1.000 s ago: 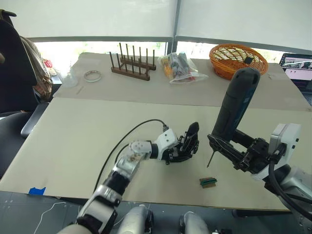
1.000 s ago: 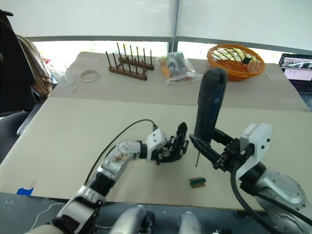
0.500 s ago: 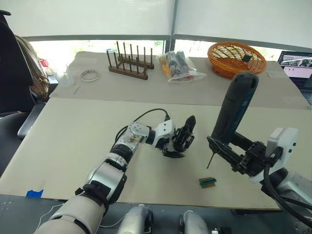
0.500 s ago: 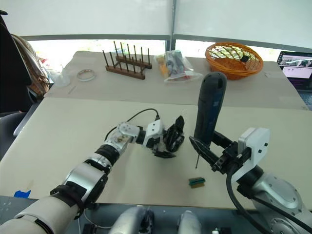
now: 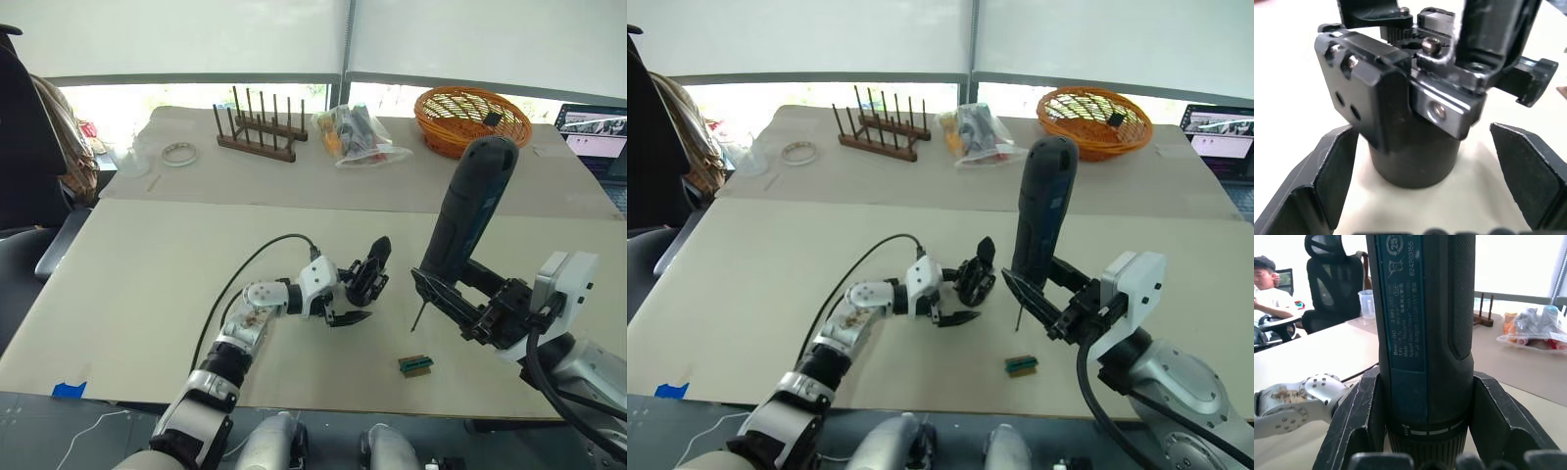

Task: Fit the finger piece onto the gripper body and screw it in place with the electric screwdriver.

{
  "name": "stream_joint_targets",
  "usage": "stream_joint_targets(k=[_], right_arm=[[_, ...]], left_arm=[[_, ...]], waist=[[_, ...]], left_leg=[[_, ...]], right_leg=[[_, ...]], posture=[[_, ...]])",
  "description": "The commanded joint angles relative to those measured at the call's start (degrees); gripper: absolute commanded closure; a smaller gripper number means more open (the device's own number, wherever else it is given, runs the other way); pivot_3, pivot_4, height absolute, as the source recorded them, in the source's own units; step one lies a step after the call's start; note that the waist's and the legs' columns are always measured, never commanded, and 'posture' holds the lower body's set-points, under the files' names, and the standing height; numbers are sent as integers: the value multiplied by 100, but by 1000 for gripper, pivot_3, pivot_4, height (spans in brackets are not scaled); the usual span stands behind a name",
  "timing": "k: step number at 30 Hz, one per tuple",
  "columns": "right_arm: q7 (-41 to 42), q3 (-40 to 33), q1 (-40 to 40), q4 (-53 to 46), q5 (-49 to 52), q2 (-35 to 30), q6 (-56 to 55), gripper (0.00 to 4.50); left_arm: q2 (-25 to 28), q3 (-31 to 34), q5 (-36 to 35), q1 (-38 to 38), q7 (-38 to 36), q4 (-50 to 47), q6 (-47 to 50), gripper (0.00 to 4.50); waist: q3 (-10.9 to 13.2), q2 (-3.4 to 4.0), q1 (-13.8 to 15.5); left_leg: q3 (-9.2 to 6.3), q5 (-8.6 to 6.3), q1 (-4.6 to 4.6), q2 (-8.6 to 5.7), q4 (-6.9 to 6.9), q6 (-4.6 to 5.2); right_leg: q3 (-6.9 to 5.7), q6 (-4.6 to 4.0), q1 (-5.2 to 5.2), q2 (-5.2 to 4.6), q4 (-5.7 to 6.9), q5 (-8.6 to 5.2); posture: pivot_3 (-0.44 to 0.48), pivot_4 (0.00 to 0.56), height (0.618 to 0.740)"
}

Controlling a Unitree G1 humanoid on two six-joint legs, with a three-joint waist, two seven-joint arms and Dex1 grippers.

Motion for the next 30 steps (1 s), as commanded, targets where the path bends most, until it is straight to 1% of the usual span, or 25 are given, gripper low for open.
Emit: stream_joint_targets(k=[1, 8, 11, 14, 15, 20, 24, 28, 30], right_arm=[[67, -162, -166, -83, 223, -78, -83, 2532], [74, -122, -313, 4, 286, -155, -53, 2532], [48, -115, -329, -1, 298, -162, -53, 2532], [34, -146, -292, -36, 311, -157, -61, 2532], [28, -169, -284, -55, 324, -167, -61, 2532], [-39, -338, -465, -144, 579, -373, -21, 2532], [-199, -465, -808, -178, 1097, -700, 81, 2532], [-355, -498, -1405, -82, 1933, -1157, 223, 2532], [-546, -326, -1942, 66, 2197, -1308, 282, 2532]], left_arm=[[-77, -29, 75, 57, 380, -12, 107, 0], [-73, -109, 3, -57, 357, 89, 88, 0], [-30, -118, -96, -49, 189, 101, 42, 739], [-27, -116, -224, -52, -5, 101, 58, 2160], [-36, -124, -229, -72, -20, 100, 47, 2222], [-190, -224, -217, -296, -34, 170, 45, 2219], [-350, -328, -118, -502, 77, 337, 14, 2219], [-468, -358, -12, -685, 213, 583, -30, 2219], [-492, -341, 1, -748, 237, 694, -44, 2219]], waist=[[0, 0, 9], [0, 0, 31], [0, 0, 26], [0, 0, 20], [0, 0, 18], [0, -1, 21], [1, -2, 57], [3, -4, 53], [3, -5, 41]], left_leg=[[-1, 0, 1, 0, 0, 0], [0, 0, 0, -3, 0, 1], [0, 0, 0, -3, 0, 0], [1, 0, 0, -2, -1, 0], [2, 0, 0, -2, -2, 0], [3, 1, -2, -4, -7, 0], [2, 0, -4, -7, -6, 1], [2, 0, -10, -8, -6, 3], [4, 0, -17, -7, -5, 3]], right_leg=[[0, 0, 0, 0, 1, 0], [-2, 0, 0, -4, 2, 0], [-2, 0, -1, -3, 2, 0], [-2, 0, -2, -3, 2, 0], [-2, 0, -2, -3, 2, 0], [-3, 0, -3, -3, 1, 0], [-5, 0, -2, -7, -3, 0], [-6, 0, 0, -11, -4, 0], [-5, 0, 3, -13, -1, 1]], posture=[[0, 150, 740], [0, 150, 740], [0, 150, 740], [0, 150, 740], [0, 150, 740], [0, 150, 740], [0, 150, 740], [0, 150, 740], [0, 150, 740]])
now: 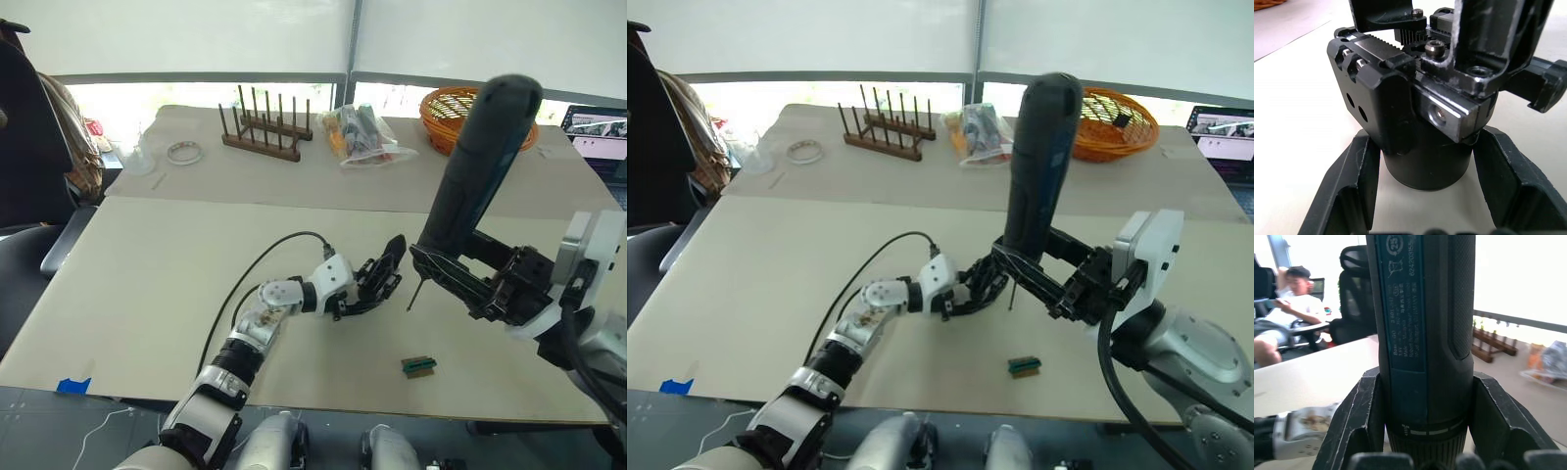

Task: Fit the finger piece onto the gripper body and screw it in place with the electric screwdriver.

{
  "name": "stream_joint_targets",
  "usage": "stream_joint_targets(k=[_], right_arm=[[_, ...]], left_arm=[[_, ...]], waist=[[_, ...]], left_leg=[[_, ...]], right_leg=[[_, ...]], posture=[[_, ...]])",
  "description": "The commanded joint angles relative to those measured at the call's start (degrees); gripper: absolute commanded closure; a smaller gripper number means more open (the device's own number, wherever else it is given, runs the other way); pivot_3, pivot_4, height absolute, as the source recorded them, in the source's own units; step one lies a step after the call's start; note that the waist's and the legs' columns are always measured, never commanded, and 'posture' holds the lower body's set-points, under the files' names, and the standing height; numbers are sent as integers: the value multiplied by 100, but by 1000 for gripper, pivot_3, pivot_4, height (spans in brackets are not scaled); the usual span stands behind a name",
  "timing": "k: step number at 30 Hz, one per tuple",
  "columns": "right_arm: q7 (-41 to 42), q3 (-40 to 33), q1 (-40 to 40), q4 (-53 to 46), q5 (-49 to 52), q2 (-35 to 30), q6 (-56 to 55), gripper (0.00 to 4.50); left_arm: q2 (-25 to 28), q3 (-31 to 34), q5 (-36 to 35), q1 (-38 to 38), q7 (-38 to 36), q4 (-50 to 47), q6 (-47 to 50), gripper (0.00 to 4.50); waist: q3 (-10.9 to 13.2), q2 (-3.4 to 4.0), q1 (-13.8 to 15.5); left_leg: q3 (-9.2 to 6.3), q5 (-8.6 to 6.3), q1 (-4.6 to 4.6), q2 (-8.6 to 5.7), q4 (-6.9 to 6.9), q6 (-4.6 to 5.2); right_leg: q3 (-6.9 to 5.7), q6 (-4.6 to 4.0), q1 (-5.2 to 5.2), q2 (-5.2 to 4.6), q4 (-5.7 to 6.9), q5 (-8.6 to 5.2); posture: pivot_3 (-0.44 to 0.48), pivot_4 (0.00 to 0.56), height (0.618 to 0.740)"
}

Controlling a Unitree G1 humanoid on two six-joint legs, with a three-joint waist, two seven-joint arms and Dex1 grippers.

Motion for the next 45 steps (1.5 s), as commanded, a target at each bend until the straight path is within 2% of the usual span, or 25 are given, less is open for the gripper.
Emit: stream_joint_targets(k=[1, 4, 10, 22, 30, 45], right_arm=[[-313, 17, -765, 37, 580, -153, -27, 2532], [-485, 343, -1311, 170, 730, -138, 69, 2532], [-346, 1063, -1980, 600, 9, 122, 128, 2532], [462, 1328, -1895, 1044, -1142, 629, -15, 2532], [613, 1479, -2008, 1153, -1544, 1041, 31, 2532], [792, 1594, -2185, 1325, -2031, 1270, 145, 2532]], left_arm=[[-96, -26, 7, -152, 62, 60, -78, 2219], [-110, -13, -17, -199, 66, 119, -80, 2219], [-75, -30, -20, -170, 23, 55, -53, 2219], [12, -19, -41, -74, 16, -105, 10, 2219], [-19, -27, -56, -42, 45, -142, 20, 2219], [-22, -34, -62, -20, 62, -206, 68, 2219]], waist=[[0, 0, -2], [0, -1, -9], [0, 0, -10], [0, 0, -54], [0, 0, -58], [0, 1, -60]], left_leg=[[-1, 0, -1, 1, -1, 0], [-1, 0, -1, 2, -1, 0], [0, 0, -12, -3, 2, 1], [1, 1, -18, -3, 3, 1], [1, 1, -18, -4, 3, 0], [1, 4, -18, -4, 3, -4]], right_leg=[[-2, 0, 1, 0, 0, 0], [-4, 0, 0, -2, 0, 0], [-10, 0, -2, -10, 0, 0], [-16, 2, -5, -1, 3, 1], [-16, 2, -7, 1, 4, 1], [-17, 2, -8, 5, 4, 1]], posture=[[0, 150, 740], [0, 150, 740], [0, 150, 740], [0, 150, 740], [0, 150, 740], [0, 150, 740]])
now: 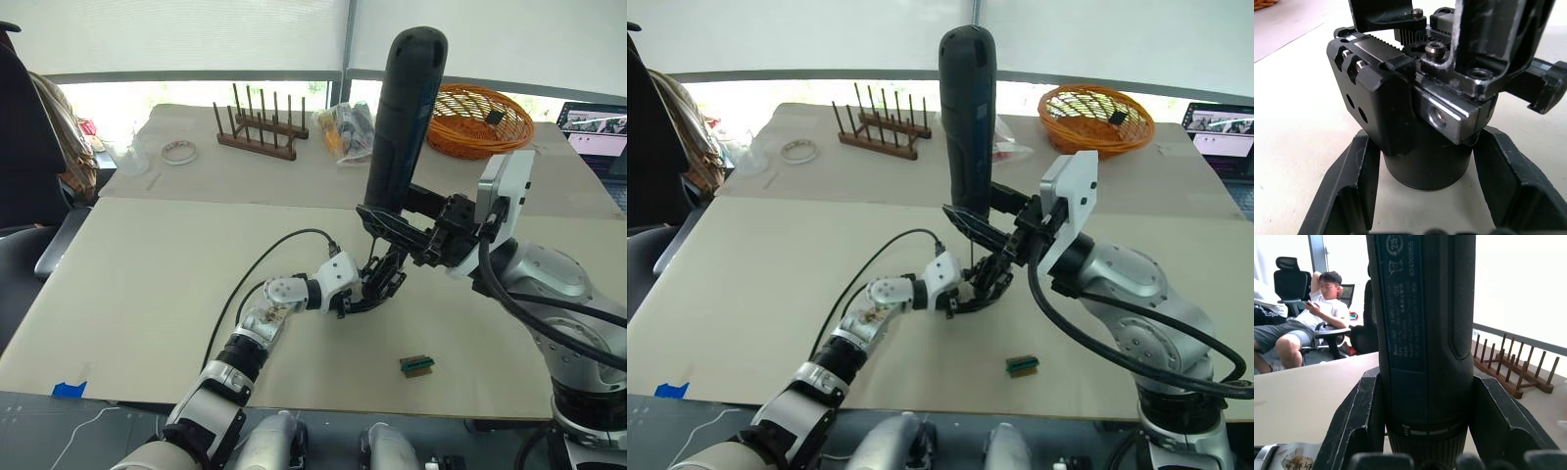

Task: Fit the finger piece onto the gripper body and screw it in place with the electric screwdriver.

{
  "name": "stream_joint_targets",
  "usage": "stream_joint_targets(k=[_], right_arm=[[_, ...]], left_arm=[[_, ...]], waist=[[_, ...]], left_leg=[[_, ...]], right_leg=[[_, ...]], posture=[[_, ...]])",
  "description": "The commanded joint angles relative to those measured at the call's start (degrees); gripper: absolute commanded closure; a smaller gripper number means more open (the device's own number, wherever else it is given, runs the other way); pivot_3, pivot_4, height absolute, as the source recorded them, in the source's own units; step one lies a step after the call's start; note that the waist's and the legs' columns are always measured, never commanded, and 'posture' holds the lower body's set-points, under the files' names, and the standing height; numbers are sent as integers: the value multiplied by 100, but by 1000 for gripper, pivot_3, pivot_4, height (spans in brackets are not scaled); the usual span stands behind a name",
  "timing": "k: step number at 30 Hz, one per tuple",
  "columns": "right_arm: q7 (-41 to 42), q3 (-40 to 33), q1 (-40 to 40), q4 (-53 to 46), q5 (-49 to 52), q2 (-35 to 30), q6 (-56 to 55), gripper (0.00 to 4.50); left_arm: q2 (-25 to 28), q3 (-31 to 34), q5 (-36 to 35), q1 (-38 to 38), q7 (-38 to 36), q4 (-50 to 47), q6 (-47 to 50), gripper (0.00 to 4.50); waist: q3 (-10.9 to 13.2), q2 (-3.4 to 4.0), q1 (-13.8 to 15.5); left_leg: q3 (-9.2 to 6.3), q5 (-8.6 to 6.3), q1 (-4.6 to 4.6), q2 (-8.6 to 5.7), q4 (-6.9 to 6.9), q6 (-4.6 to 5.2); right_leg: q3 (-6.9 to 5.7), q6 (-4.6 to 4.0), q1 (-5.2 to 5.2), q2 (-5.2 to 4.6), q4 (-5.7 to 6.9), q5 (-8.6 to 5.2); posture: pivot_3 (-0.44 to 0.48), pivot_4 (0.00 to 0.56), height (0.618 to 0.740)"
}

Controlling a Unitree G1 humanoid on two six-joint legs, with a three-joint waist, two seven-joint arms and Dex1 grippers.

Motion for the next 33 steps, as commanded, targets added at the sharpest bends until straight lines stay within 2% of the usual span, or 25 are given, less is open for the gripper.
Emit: stream_joint_targets(k=[1, 33], right_arm=[[47, -125, -117, -152, -29, 18, -53, 2532], [102, -198, 5, -297, -106, -62, 14, 2532]], left_arm=[[-33, -6, -54, 16, 18, -199, 42, 2219], [-55, 50, -64, -126, 43, -57, 0, 2219]], waist=[[0, 0, 0], [0, 0, 2]], left_leg=[[0, 0, 0, 0, 0, 0], [0, 1, 0, 0, 0, -2]], right_leg=[[0, 0, 0, 1, 0, 0], [0, 0, 0, 1, 0, 0]], posture=[[0, 150, 740], [0, 150, 740]])
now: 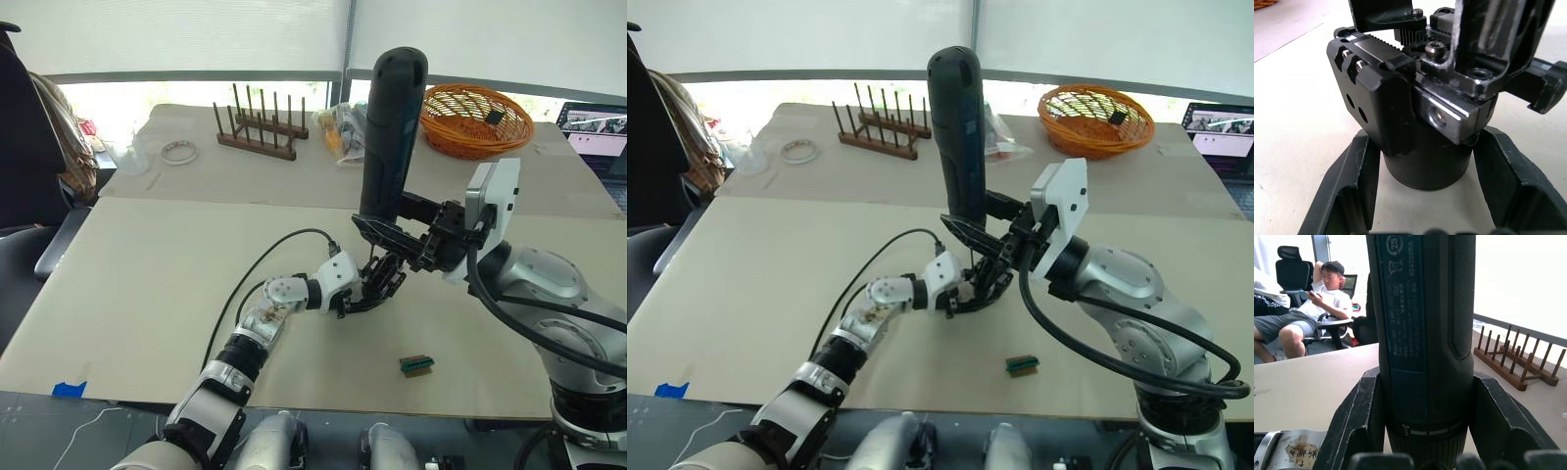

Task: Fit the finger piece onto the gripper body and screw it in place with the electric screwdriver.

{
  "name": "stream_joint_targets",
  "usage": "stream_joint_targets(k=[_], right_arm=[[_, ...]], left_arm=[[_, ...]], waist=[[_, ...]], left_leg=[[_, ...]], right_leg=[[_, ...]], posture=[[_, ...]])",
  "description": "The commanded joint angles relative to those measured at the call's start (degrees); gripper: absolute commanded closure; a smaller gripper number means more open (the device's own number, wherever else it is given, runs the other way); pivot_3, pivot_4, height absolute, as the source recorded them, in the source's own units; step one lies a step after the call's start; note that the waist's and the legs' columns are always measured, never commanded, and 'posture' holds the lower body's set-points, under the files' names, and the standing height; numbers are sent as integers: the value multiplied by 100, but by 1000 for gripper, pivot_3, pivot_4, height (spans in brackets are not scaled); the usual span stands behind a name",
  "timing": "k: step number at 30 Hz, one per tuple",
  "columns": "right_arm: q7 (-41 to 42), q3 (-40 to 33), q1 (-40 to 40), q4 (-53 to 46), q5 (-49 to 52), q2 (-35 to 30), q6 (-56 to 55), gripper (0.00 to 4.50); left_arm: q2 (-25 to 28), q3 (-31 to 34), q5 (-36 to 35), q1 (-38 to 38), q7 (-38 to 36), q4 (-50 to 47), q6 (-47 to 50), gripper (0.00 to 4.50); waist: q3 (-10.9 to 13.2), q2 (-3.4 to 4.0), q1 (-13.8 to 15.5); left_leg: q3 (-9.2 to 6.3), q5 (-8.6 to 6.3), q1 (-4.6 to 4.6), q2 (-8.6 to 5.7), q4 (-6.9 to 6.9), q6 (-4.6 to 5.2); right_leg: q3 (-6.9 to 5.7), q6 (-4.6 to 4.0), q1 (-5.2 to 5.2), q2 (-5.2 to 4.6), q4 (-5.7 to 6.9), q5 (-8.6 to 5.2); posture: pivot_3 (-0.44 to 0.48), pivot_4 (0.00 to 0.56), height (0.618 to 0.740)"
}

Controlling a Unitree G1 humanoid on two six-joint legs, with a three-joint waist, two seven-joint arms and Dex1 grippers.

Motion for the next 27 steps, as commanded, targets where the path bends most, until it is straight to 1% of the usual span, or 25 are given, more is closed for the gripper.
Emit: stream_joint_targets(k=[1, 27], right_arm=[[32, -245, -54, -241, -7, -19, -100, 2532], [110, -189, 8, -177, -146, 14, -118, 2532]], left_arm=[[-49, 47, -64, -110, 39, -70, -17, 2219], [-72, 49, -110, -78, 34, -234, 50, 2219]], waist=[[0, 0, 0], [0, 0, 3]], left_leg=[[0, 0, 0, 0, 0, 0], [-1, 0, 0, 0, 0, 0]], right_leg=[[0, 0, 0, 0, 0, 0], [0, 0, 0, 0, 0, 0]], posture=[[0, 150, 740], [0, 150, 740]])
